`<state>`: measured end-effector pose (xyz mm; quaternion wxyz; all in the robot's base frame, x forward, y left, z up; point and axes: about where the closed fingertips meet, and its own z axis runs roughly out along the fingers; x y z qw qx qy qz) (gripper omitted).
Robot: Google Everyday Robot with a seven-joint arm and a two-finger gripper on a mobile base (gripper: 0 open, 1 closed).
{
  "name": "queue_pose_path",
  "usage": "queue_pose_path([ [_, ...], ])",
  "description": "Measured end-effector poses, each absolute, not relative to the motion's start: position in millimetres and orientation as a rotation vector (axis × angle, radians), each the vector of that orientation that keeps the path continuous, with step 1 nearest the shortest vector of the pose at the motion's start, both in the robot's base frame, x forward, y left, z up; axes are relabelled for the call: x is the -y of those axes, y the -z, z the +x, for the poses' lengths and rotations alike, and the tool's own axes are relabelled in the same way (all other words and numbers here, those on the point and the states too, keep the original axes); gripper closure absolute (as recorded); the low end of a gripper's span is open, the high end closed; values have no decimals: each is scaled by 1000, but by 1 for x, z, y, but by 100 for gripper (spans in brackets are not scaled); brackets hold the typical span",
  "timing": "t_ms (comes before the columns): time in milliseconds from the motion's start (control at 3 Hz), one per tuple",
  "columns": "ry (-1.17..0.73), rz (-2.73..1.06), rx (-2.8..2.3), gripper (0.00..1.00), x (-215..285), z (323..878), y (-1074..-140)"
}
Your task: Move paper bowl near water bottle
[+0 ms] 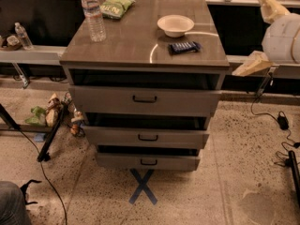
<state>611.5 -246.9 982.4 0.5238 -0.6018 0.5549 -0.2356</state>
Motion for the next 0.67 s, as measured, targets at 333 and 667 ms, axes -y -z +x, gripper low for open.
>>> queue_pose_path([
  [333,652,-1444,-1219,0,261,599,-987],
  [667,703,-1493,-1162,0,258,596,-990],
])
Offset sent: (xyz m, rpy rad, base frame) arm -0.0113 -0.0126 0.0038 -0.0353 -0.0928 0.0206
